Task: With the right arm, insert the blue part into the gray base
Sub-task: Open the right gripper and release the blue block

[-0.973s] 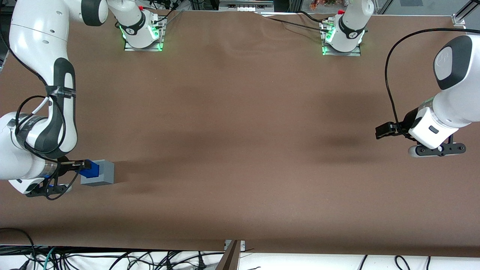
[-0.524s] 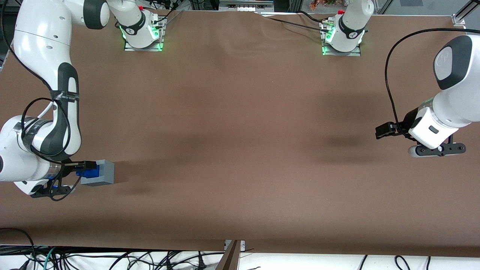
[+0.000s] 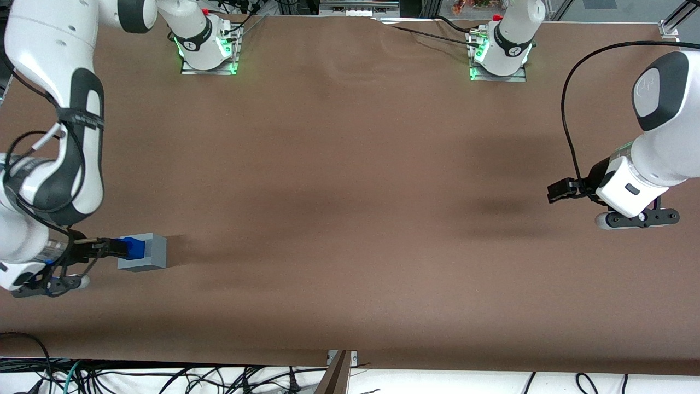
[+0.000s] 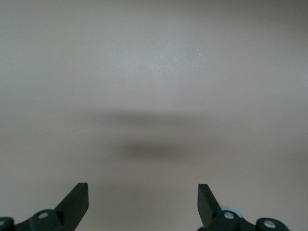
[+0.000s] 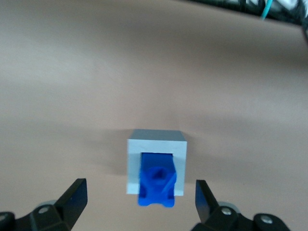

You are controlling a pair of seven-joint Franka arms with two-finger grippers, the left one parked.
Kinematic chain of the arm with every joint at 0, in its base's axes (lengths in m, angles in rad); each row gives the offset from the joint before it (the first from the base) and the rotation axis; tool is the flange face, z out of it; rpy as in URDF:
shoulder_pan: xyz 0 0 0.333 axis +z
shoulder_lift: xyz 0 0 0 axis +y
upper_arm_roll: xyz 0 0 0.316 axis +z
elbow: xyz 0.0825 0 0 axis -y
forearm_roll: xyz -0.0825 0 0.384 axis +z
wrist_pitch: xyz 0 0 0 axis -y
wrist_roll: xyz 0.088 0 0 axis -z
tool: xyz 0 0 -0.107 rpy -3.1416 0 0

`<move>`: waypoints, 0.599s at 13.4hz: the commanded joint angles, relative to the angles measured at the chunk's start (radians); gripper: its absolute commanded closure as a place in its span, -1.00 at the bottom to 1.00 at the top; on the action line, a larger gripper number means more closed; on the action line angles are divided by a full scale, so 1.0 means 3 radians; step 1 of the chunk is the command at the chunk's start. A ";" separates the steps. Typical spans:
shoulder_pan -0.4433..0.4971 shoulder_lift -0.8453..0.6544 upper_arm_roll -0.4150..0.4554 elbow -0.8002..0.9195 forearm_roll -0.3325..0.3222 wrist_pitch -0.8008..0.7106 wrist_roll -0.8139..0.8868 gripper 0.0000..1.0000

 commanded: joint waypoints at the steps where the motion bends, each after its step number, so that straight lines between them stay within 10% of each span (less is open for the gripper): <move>1: 0.0131 -0.0261 0.0018 -0.0074 0.0033 -0.0232 0.0045 -0.99; 8: 0.0229 -0.1062 0.0131 -0.0389 -0.0366 -0.0091 0.0024 -0.99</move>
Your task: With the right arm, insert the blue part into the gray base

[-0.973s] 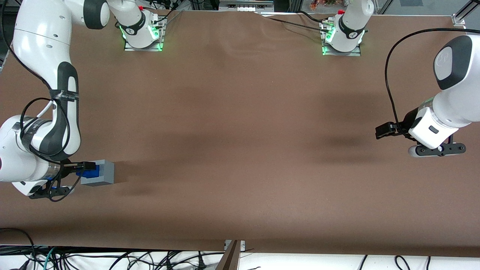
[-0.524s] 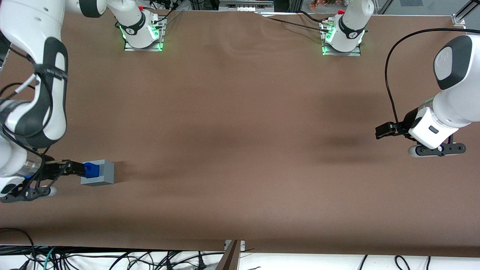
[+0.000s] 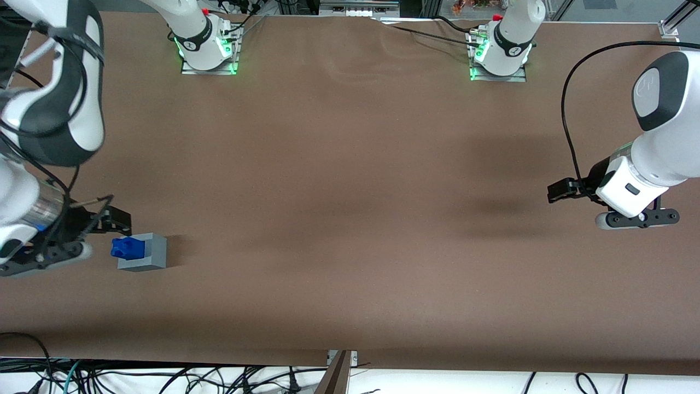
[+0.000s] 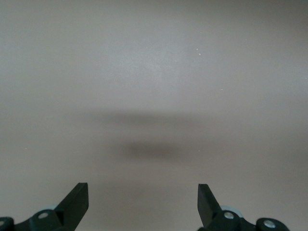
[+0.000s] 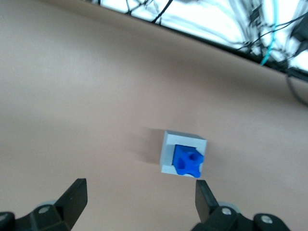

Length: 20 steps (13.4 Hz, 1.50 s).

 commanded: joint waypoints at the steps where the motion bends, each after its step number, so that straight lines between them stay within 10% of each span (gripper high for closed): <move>1: -0.0202 -0.0591 0.0186 -0.0540 -0.0070 0.0194 0.0001 -0.99; 10: -0.1051 -0.1558 0.1137 -0.1660 -0.0632 -0.0132 0.0772 -0.99; 20: -0.1103 -0.1529 0.1117 -0.1661 -0.0628 -0.0168 0.0686 -0.99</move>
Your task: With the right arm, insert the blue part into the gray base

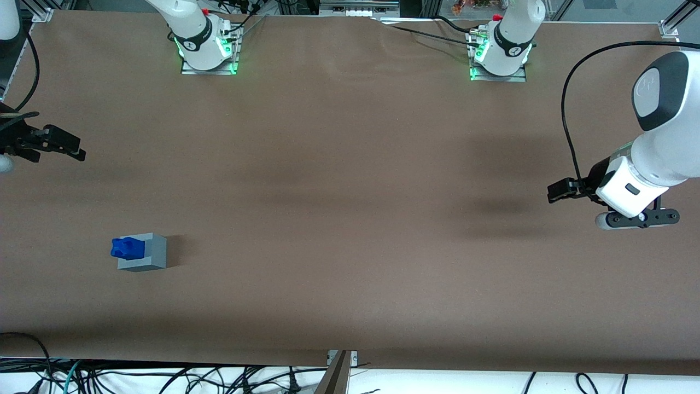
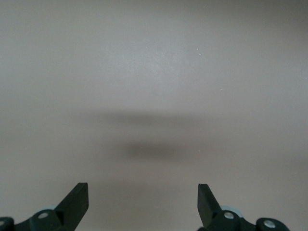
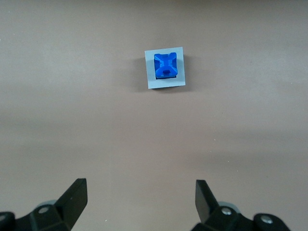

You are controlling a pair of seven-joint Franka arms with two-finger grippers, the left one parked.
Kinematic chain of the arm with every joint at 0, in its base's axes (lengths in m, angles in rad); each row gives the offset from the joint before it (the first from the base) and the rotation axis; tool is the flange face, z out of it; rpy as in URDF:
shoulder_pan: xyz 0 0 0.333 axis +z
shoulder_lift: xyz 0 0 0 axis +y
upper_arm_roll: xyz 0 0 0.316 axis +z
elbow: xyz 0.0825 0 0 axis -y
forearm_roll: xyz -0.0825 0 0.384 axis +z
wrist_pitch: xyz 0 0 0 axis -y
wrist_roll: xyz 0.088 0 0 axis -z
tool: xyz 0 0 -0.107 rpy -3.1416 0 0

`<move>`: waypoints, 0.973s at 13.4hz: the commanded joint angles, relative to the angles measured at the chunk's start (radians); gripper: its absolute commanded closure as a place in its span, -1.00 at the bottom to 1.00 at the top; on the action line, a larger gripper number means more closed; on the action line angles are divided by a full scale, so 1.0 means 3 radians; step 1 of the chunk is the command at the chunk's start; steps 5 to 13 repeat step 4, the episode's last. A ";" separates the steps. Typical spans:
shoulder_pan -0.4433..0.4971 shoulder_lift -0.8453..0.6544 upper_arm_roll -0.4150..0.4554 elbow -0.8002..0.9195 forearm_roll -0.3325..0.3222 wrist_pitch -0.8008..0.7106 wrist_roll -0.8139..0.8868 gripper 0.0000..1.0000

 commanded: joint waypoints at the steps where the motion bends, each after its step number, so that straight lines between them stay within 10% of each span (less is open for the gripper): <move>1: -0.0073 0.0012 0.0050 0.0017 -0.0041 -0.0022 -0.0033 -0.99; 13: -0.0073 0.0022 0.0050 0.0043 -0.0056 -0.0022 -0.0033 -0.99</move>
